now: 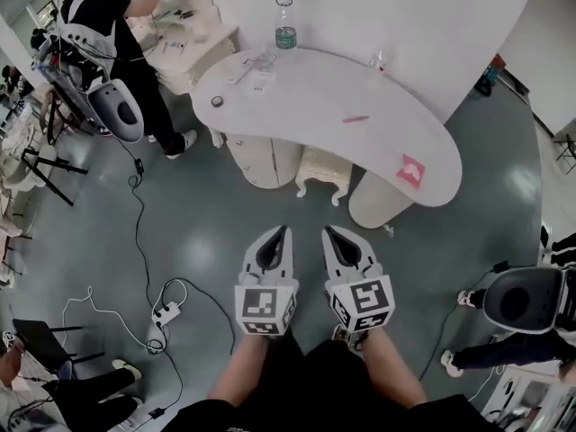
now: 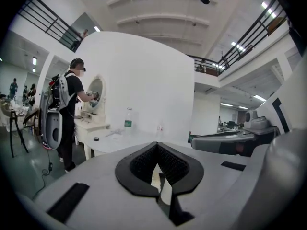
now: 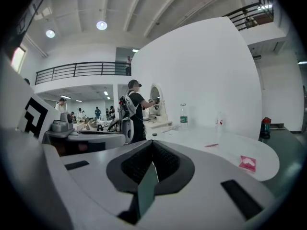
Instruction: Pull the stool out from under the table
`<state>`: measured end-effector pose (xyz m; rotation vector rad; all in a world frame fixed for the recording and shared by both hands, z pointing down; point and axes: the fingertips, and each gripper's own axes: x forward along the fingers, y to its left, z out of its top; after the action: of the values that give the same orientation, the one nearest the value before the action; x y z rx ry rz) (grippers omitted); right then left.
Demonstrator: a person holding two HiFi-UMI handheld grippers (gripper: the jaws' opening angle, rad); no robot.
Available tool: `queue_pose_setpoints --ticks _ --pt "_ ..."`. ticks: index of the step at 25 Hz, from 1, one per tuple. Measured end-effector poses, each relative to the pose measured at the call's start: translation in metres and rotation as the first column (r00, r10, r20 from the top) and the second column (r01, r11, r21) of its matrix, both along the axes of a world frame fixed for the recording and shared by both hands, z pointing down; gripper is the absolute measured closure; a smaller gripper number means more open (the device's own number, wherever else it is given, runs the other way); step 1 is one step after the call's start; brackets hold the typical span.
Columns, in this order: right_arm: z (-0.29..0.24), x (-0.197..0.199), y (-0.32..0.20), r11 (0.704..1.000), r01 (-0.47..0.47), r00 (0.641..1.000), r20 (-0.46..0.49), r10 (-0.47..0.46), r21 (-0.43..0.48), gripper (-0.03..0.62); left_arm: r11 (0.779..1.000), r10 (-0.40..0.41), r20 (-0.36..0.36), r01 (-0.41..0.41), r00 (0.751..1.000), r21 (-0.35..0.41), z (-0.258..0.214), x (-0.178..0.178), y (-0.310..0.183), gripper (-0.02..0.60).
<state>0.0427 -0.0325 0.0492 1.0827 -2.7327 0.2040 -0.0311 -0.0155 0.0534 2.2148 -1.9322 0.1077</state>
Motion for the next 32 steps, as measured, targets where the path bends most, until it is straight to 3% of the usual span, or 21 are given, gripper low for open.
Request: queue_pose_setpoints --ticks 6,10,19,24,27,30,32 --pt "0.010 -0.083 -0.016 0.997 -0.080 0.997 -0.018 0.080 -0.019 0.588 0.995 0.098 -0.007 -0.098 0.995 -0.019 0.009 -0.072 -0.023 0.575" --pt "0.022 -0.105 -0.020 0.992 -0.113 0.993 -0.041 0.111 -0.049 0.588 0.993 0.110 -0.030 -0.111 0.994 -0.048 0.026 -0.102 -0.032 0.575" --pt "0.074 -0.091 -0.071 0.974 -0.174 0.983 -0.078 0.164 -0.148 0.588 0.977 0.127 -0.074 -0.138 0.989 -0.160 0.079 -0.088 -0.087 0.575" --pt "0.125 -0.100 -0.130 0.970 -0.136 0.990 -0.060 0.126 -0.204 0.588 0.963 0.133 -0.006 -0.130 0.991 -0.238 0.116 -0.089 -0.138 0.575" --pt "0.164 -0.101 -0.171 0.972 -0.118 0.993 -0.055 0.109 -0.205 0.588 0.959 0.176 0.087 -0.151 0.980 -0.238 0.145 -0.092 -0.178 0.575" --pt "0.205 -0.100 -0.202 0.994 -0.090 0.976 -0.204 0.077 -0.058 0.588 0.961 0.248 0.197 -0.215 0.949 -0.173 0.178 -0.092 -0.212 0.575" --pt "0.227 -0.097 -0.212 0.998 -0.052 0.956 -0.287 0.061 0.039 0.588 0.959 0.275 0.223 -0.251 0.935 -0.133 0.198 -0.088 -0.225 0.575"
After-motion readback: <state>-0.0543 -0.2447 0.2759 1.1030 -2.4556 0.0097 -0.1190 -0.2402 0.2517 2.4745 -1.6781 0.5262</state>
